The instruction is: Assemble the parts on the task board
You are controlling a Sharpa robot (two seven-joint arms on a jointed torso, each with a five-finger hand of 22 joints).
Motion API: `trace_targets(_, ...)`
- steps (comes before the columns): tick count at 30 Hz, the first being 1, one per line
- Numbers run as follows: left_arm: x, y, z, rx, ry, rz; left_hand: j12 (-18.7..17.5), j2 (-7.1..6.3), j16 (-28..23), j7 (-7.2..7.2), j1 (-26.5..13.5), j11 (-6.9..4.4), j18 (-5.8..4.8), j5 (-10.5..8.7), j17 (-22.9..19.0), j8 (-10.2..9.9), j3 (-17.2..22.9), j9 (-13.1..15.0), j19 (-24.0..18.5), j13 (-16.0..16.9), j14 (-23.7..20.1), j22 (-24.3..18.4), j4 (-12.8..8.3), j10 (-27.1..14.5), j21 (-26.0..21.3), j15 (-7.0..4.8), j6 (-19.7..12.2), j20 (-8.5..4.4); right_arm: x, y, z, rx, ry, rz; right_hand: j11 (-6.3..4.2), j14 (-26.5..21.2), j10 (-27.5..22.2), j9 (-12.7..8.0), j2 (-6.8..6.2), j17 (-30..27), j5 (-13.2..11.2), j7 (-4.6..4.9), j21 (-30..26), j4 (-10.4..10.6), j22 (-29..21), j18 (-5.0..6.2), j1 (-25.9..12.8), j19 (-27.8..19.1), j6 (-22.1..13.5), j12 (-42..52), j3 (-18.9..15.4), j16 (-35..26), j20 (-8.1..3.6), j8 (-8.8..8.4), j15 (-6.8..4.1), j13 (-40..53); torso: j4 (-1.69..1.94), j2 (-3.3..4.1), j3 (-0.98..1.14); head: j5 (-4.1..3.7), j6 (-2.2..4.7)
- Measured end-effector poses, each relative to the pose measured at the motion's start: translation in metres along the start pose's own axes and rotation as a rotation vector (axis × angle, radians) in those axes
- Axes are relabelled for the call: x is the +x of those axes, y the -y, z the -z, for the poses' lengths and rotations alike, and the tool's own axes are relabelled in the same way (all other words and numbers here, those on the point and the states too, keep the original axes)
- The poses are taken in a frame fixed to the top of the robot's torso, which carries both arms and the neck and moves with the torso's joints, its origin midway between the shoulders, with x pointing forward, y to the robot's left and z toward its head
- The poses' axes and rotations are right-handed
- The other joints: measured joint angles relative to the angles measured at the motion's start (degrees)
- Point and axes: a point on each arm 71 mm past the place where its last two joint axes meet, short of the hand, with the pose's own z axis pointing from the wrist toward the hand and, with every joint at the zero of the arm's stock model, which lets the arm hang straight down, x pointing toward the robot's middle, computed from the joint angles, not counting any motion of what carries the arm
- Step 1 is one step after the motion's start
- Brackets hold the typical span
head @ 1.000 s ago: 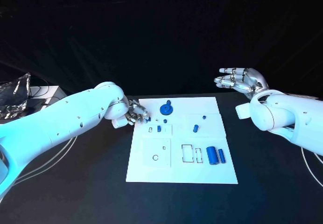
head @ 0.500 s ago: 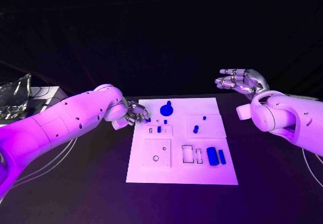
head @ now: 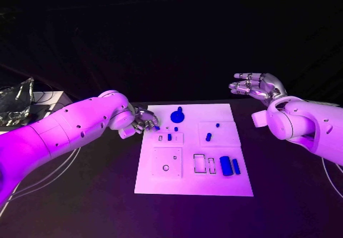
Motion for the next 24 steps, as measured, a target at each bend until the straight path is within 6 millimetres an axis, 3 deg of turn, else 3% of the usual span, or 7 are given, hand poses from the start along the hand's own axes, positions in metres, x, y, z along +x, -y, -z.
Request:
trace_targets(2,0.001,-0.001,0.001,0.003,-0.001,-0.001,0.0,-0.24,0.43,-0.5,-0.66,-0.03,0.0,2.56,0.7,0.22,0.0,0.48,0.31,0.07,0.37,0.0,0.0,0.6,0.43,-0.11,0.87,-0.31,0.0,0.0,0.0,0.0,-0.001,0.0,0.0,0.0,0.0,0.0,0.0,0.0,0.87,0.0,0.0,-0.33,0.0,0.0,0.0,0.0,0.0,0.0,0.01,0.0,0.0,0.0,0.0,0.0,0.0,0.0,0.0,0.02,0.0)
trace_targets(4,0.002,-0.001,0.003,0.008,-0.002,-0.004,0.0,-0.67,0.44,-0.72,-0.63,0.13,0.0,3.74,1.13,0.22,-0.06,0.73,0.48,0.2,0.56,0.0,-0.06,0.77,0.63,-0.31,1.1,-0.47,0.0,0.0,0.0,0.001,-0.001,0.0,0.0,0.0,0.0,0.0,0.0,0.0,1.19,0.0,0.0,-0.33,0.0,0.0,0.0,0.0,0.0,0.0,0.01,0.0,0.0,0.0,0.0,0.0,-0.01,0.0,0.0,0.02,0.0)
trace_targets(5,0.002,0.0,0.003,0.011,-0.003,-0.006,-0.57,-1.09,0.44,-1.03,-0.69,0.18,-0.7,4.87,1.48,-0.33,-0.06,1.24,0.77,0.47,0.77,0.0,-0.06,1.2,0.95,-0.51,1.61,-0.76,0.0,0.0,0.0,0.001,-0.001,0.0,0.0,0.0,0.0,0.0,0.0,0.0,1.2,0.0,0.0,-0.33,0.0,0.0,0.0,0.0,0.0,0.0,0.01,0.0,0.0,0.0,0.0,0.0,-0.01,0.0,0.0,0.04,0.0)
trace_targets(15,0.005,0.003,0.019,0.057,0.001,-0.031,-1.55,-2.12,0.43,-1.63,-0.88,-0.23,-0.91,6.74,2.3,-1.5,-0.23,3.59,1.23,2.27,0.98,-0.01,-0.23,2.43,1.57,-0.72,2.82,-1.22,0.0,0.0,0.0,0.002,-0.002,-0.001,0.0,0.0,0.0,0.0,0.0,0.0,2.32,0.0,0.0,-0.65,0.0,0.0,0.0,0.0,0.0,0.0,0.0,0.0,0.0,0.0,0.0,0.0,0.0,-0.05,0.01,0.19,-0.15)
trace_targets(17,0.006,0.004,0.022,0.066,0.005,-0.042,-1.81,-2.73,0.43,-1.73,-1.03,-0.34,-0.9,8.11,2.3,-1.79,-0.23,3.87,1.51,2.53,0.98,-0.01,-0.23,2.91,1.96,-0.72,3.3,-1.5,0.0,0.001,0.0,0.003,-0.002,0.0,0.0,0.0,0.0,0.0,0.0,0.0,2.32,0.0,0.0,-0.97,0.0,0.0,0.0,0.0,0.0,0.0,0.01,0.0,0.0,0.0,0.0,0.0,0.02,-0.05,0.01,0.24,-0.18)
trace_targets(20,0.007,0.005,0.025,0.076,0.012,-0.057,-2.08,-2.79,0.43,-1.73,-1.1,-0.33,-0.91,8.65,2.3,-1.86,-0.23,4.07,1.53,2.71,0.98,-0.01,-0.23,2.93,1.96,-0.72,3.33,-1.52,-0.001,0.001,0.0,0.003,-0.002,0.0,0.0,0.0,0.0,0.0,0.0,0.0,2.51,0.0,0.0,-0.97,0.0,0.0,0.0,0.0,0.0,0.0,0.01,0.0,0.0,0.0,0.0,0.0,0.02,-0.06,0.01,0.29,-0.19)
trace_targets(24,0.009,0.007,0.029,0.093,0.019,-0.08,-2.39,-2.87,0.43,-1.75,-1.02,-0.33,-1.8,9.17,2.3,-2.38,-0.24,4.37,1.74,3.14,1.17,-0.01,-0.24,2.95,2.26,-0.92,3.74,-1.73,-0.001,0.001,0.0,0.003,-0.002,0.0,0.0,0.0,0.0,0.0,0.0,0.0,2.65,0.0,0.0,-0.97,0.01,0.0,0.0,0.0,0.0,0.0,0.01,0.0,0.0,0.0,0.0,0.0,-0.01,-0.05,0.0,0.36,-0.15)
